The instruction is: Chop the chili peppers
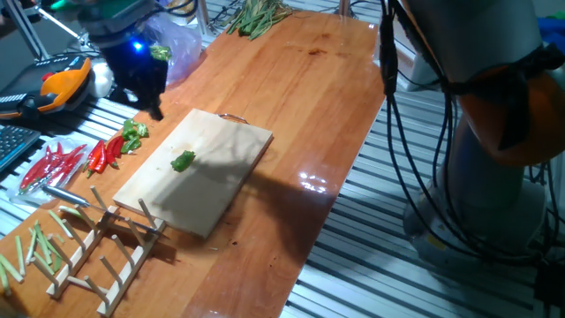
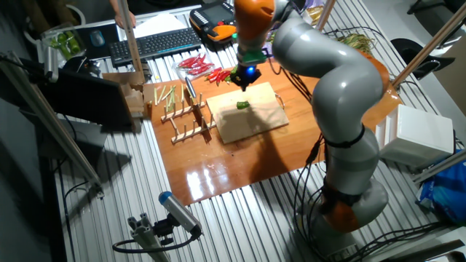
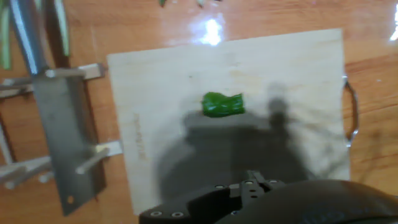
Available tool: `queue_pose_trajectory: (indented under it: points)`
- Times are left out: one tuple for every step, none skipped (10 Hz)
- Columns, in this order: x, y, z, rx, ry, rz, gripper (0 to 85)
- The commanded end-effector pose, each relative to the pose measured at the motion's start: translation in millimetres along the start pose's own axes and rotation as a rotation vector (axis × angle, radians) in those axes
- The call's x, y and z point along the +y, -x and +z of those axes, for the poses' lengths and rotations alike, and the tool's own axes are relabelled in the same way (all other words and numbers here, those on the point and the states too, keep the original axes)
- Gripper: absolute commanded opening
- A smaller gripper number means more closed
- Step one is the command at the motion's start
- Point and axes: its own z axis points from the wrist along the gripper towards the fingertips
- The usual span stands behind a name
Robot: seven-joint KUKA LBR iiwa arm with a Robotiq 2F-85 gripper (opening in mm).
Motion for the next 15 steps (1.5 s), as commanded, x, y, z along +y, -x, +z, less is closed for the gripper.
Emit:
queue_pose_trajectory:
  points:
    - [13.6, -0.9, 0.0, 0.000, -0.001, 0.002, 0.0]
    - [13.5, -0.7, 0.0, 0.000, -0.003, 0.003, 0.0]
    - [13.5, -0.7, 0.1, 0.003, -0.003, 0.005, 0.0]
    - [13.5, -0.8, 0.0, 0.006, -0.003, 0.005, 0.0]
    - [13.5, -1.1, -0.4, 0.006, -0.003, 0.005, 0.0]
    - [13.0, -1.3, -0.9, 0.006, -0.001, 0.006, 0.0]
    - [12.3, -1.5, -1.4, 0.000, -0.004, 0.010, 0.0]
    - [12.3, -1.5, -1.4, -0.008, -0.008, 0.021, 0.0]
    - [12.3, -1.5, -1.4, 0.001, -0.035, 0.012, 0.0]
    - [12.3, -1.5, -1.4, 0.013, -0.009, -0.033, 0.0]
    - [12.3, -1.5, -1.4, 0.020, 0.036, -0.060, 0.0]
    - [12.3, -1.5, -1.4, 0.005, 0.010, -0.110, 0.0]
    - [12.3, -1.5, -1.4, -0.023, -0.014, -0.152, 0.0]
    - [12.3, -1.5, -1.4, -0.074, -0.060, -0.158, 0.0]
    - [12.3, -1.5, -1.4, -0.017, 0.029, -0.155, 0.0]
